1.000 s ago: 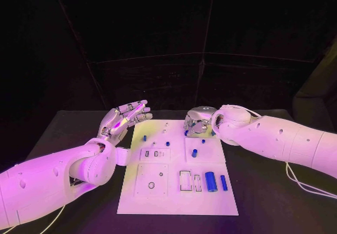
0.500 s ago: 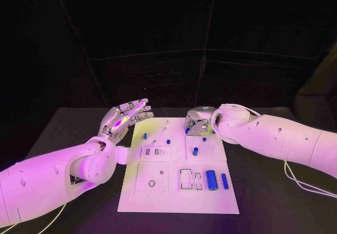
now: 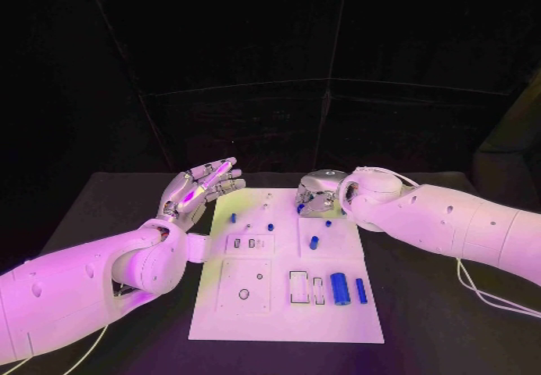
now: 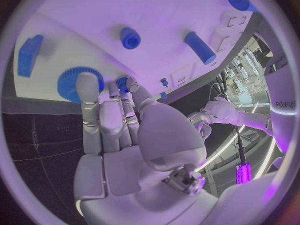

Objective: Assemble the parts on the task board

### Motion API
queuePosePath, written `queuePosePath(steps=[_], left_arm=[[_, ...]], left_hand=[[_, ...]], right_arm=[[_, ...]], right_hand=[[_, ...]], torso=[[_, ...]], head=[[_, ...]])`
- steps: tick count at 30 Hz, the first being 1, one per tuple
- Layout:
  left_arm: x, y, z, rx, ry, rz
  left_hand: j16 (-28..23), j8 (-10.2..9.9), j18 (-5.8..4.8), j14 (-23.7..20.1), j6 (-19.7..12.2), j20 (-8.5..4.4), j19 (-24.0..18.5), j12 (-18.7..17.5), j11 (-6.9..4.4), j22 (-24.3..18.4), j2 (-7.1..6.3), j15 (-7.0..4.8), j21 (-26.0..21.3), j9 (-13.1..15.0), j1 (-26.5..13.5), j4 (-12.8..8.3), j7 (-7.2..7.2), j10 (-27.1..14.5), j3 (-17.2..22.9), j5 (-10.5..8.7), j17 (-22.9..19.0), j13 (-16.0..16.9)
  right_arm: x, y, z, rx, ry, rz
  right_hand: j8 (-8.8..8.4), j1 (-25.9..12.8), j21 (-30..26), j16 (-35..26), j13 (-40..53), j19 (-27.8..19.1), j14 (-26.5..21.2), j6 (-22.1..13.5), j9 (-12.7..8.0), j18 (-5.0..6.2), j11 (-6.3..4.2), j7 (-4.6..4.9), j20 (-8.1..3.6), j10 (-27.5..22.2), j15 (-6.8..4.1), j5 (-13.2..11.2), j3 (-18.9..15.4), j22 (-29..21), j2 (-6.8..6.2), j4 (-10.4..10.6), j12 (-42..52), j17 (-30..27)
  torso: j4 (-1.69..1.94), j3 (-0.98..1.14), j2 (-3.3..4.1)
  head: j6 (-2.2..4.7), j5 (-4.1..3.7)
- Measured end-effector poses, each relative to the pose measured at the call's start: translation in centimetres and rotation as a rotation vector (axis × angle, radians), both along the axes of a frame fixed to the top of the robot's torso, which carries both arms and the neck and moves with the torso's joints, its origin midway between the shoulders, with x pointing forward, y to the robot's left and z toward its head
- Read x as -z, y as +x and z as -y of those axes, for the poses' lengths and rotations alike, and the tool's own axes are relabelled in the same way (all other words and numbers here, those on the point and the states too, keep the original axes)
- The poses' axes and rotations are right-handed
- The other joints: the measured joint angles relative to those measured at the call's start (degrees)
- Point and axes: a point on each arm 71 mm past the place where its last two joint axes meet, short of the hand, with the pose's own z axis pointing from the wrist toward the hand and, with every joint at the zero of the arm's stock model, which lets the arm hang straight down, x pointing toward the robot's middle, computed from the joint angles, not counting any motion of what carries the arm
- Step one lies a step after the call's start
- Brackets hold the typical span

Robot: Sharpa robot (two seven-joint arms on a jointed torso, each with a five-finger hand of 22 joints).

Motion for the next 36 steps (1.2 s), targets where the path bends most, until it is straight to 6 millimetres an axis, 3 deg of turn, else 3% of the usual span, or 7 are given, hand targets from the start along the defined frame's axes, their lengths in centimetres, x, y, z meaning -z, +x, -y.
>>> queuePosePath(steps=[5,16,28,36], left_arm=[[0.0,0.0,0.0,0.003,-0.005,-0.003],[0.0,0.0,0.4,0.016,-0.016,-0.006],[0.0,-0.1,0.5,0.022,-0.020,-0.007],[-0.2,-0.1,0.6,0.025,-0.022,-0.006]], left_hand=[[0.0,0.0,0.00,0.0,0.0,0.08,-0.4,0.0,0.00,-0.1,0.00,0.00,0.0,0.0,0.0,0.0,0.00,0.0,0.0,0.00,0.0,0.0],[0.0,0.0,0.00,0.0,0.0,0.07,-0.9,0.0,0.00,-0.2,0.00,0.00,-0.3,0.0,0.0,0.0,0.00,0.0,0.0,0.00,-0.1,0.0],[0.0,0.0,0.00,0.0,0.0,-0.13,-1.1,0.0,0.00,-0.3,0.00,0.00,-0.3,0.0,0.0,0.0,0.00,0.0,0.0,0.00,-0.1,0.0],[0.0,0.0,0.00,0.0,0.0,0.08,-1.3,0.0,0.00,-0.3,0.00,0.00,-0.3,0.0,0.0,0.0,0.00,0.0,0.0,0.00,-0.1,0.0]], right_arm=[[-0.6,-0.3,-0.4,-0.001,0.053,0.045],[-1.4,0.5,-1.9,0.065,0.162,0.109],[-1.4,1.3,-4.2,0.091,0.192,0.127],[-1.3,1.6,-5.4,0.094,0.179,0.129]], right_hand=[[-0.17,0.2,1.2,0.5,0.0,0.1,0.0,0.1,0.0,0.00,-0.09,-0.08,-0.09,0.1,0.00,-1.5,2.1,1.2,0.23,0.1,-0.1,0.3],[-0.46,0.2,2.0,0.8,-0.1,-0.1,0.0,0.1,0.0,0.00,-0.03,-0.07,0.14,0.0,0.00,-2.0,4.6,1.8,0.18,0.0,-0.2,0.3],[-0.48,-1.1,2.6,1.3,0.0,-0.5,0.0,-0.5,0.0,0.00,0.43,0.42,0.50,-0.4,0.00,-2.0,6.9,2.4,-1.10,0.1,-0.2,0.4],[-0.46,-2.1,3.2,1.3,0.0,-0.8,0.0,-0.9,0.0,0.00,0.95,0.82,0.75,-1.0,0.00,-2.0,8.1,2.6,-2.07,0.6,-0.2,0.4]], torso=[[-0.03,0.01,0.03],[0.09,-0.03,0.20],[0.23,-0.10,0.56],[0.23,-0.20,0.69]], head=[[0.38,0.20],[0.65,0.26],[0.71,0.50],[0.15,0.56]])
